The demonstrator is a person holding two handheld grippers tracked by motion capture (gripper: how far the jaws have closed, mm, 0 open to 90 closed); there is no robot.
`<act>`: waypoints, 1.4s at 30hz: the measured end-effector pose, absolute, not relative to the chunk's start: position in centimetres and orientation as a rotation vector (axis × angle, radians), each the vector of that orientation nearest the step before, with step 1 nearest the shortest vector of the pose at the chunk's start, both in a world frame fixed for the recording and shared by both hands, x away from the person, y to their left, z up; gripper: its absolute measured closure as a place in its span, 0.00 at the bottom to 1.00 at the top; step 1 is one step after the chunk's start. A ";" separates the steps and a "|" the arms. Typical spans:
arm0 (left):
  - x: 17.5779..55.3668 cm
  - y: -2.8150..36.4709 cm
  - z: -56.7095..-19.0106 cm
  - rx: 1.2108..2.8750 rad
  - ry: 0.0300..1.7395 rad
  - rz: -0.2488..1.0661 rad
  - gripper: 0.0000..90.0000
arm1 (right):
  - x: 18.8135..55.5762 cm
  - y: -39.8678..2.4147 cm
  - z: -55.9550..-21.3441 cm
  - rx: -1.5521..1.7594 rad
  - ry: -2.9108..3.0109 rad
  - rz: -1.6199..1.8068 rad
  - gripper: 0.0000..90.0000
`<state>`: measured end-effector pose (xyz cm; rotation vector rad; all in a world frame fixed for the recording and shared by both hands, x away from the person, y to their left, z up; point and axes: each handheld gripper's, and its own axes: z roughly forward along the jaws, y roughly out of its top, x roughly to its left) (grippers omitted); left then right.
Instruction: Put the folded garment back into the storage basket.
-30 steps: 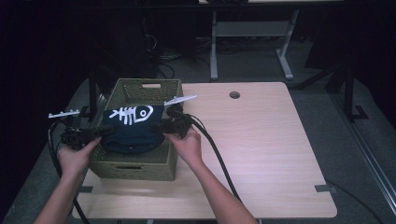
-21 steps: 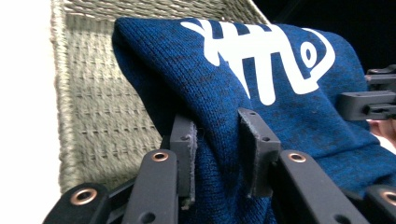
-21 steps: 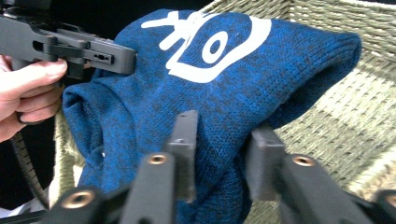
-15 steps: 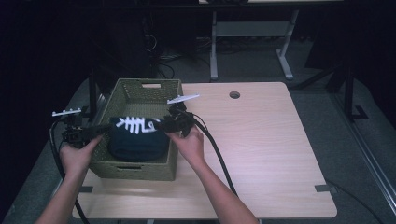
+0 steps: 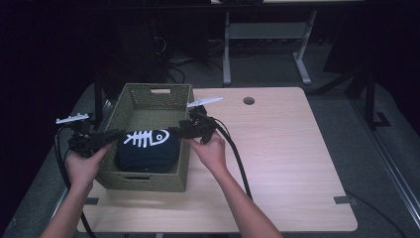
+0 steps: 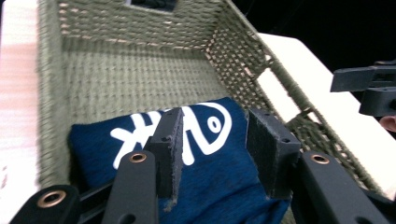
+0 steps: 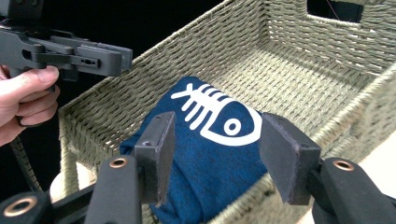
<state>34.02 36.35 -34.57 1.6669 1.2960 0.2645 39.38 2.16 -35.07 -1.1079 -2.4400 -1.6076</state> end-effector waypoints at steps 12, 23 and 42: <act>33.6 34.6 -34.0 1.660 1.252 0.262 0.54 | 39.1 -0.9 -34.7 -1.110 -2.426 -1.645 0.45; 32.9 31.6 -33.8 1.701 1.218 0.275 0.45 | 38.7 -4.0 -34.8 -1.133 -2.423 -1.667 0.38; 32.1 25.9 -33.2 1.759 1.135 0.290 0.28 | 37.7 -10.2 -34.9 -1.255 -2.408 -1.701 0.29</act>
